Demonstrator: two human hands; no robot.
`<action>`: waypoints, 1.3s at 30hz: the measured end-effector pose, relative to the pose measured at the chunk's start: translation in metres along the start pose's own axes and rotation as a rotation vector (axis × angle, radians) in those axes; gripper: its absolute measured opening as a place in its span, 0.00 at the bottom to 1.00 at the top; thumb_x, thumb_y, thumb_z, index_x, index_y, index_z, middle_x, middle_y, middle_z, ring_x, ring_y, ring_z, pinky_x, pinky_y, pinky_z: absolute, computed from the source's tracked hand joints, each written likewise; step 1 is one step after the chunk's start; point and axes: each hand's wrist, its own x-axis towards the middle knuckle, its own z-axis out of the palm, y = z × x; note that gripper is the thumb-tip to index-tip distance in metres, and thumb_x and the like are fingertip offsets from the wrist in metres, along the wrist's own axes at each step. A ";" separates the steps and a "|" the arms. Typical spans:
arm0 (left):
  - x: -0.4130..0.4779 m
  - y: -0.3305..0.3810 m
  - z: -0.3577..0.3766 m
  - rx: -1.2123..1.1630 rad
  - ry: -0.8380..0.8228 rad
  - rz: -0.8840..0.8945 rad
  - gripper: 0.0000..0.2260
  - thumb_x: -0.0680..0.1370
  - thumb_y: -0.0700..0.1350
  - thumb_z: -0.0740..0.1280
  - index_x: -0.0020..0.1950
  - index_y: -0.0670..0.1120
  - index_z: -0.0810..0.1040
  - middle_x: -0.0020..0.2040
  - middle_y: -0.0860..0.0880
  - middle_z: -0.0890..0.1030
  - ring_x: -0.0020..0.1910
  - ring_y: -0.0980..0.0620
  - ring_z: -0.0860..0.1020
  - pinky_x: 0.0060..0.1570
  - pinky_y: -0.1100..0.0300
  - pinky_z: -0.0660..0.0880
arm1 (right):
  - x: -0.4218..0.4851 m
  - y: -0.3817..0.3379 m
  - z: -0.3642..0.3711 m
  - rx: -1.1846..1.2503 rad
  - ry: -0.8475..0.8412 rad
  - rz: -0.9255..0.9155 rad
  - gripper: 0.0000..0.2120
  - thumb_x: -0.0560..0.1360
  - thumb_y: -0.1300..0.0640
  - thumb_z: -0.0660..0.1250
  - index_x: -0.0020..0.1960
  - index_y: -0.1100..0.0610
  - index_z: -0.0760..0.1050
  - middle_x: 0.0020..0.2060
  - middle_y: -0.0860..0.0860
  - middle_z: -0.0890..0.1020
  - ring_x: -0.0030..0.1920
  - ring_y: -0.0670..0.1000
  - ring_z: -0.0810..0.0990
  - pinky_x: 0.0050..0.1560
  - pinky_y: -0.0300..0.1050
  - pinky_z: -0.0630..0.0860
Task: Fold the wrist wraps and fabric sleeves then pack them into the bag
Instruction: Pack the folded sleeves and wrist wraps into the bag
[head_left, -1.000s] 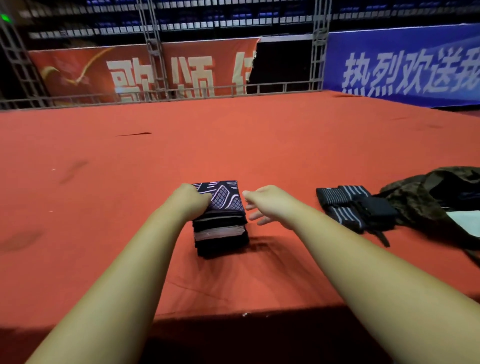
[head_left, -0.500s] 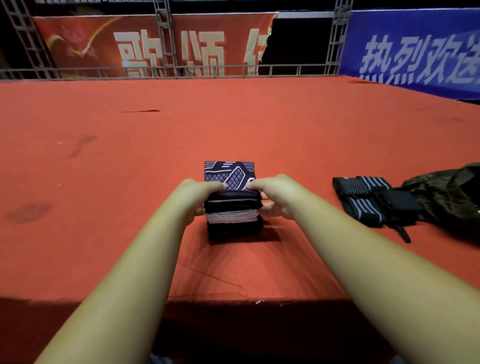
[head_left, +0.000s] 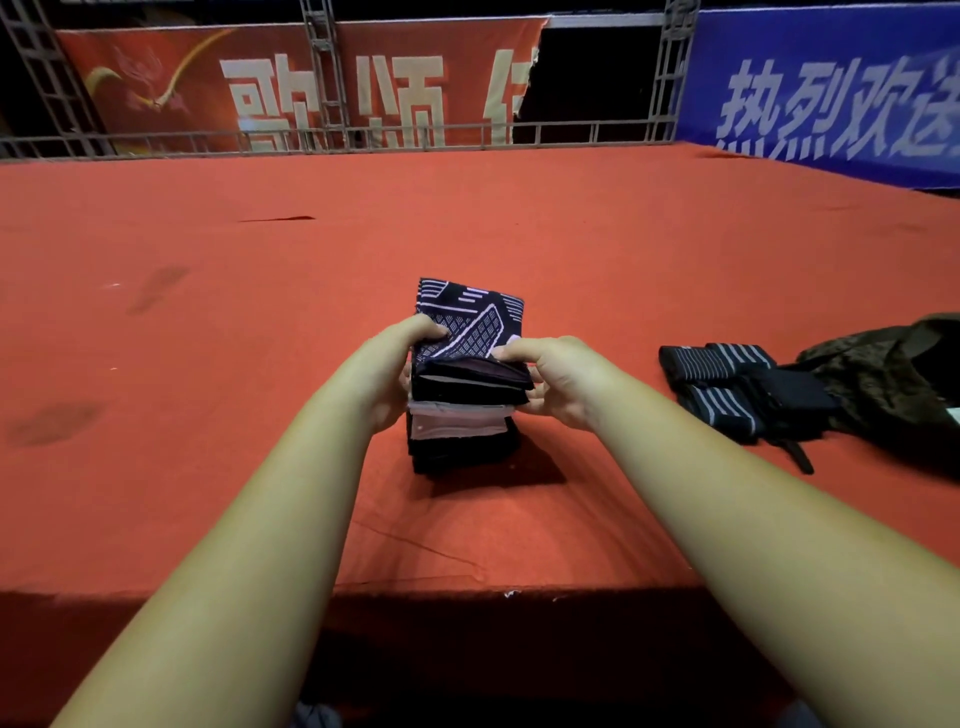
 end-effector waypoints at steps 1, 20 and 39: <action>0.000 0.003 0.004 -0.022 -0.029 0.014 0.08 0.80 0.47 0.67 0.56 0.47 0.83 0.51 0.42 0.88 0.42 0.45 0.86 0.41 0.58 0.82 | 0.000 -0.003 -0.001 0.016 -0.003 -0.023 0.08 0.75 0.60 0.76 0.52 0.53 0.82 0.45 0.53 0.83 0.44 0.56 0.81 0.47 0.48 0.81; 0.013 -0.004 0.176 -0.083 -0.225 0.079 0.19 0.79 0.45 0.63 0.67 0.43 0.82 0.62 0.38 0.86 0.55 0.40 0.83 0.58 0.44 0.80 | -0.051 -0.032 -0.142 0.188 0.130 -0.116 0.17 0.65 0.52 0.69 0.53 0.52 0.82 0.48 0.56 0.86 0.49 0.59 0.84 0.62 0.64 0.81; 0.049 -0.082 0.481 0.178 -0.533 0.130 0.27 0.73 0.57 0.77 0.65 0.41 0.81 0.56 0.40 0.88 0.54 0.38 0.87 0.55 0.34 0.83 | -0.144 -0.018 -0.441 0.341 0.436 -0.042 0.23 0.80 0.44 0.72 0.69 0.58 0.83 0.61 0.60 0.87 0.65 0.62 0.85 0.68 0.61 0.80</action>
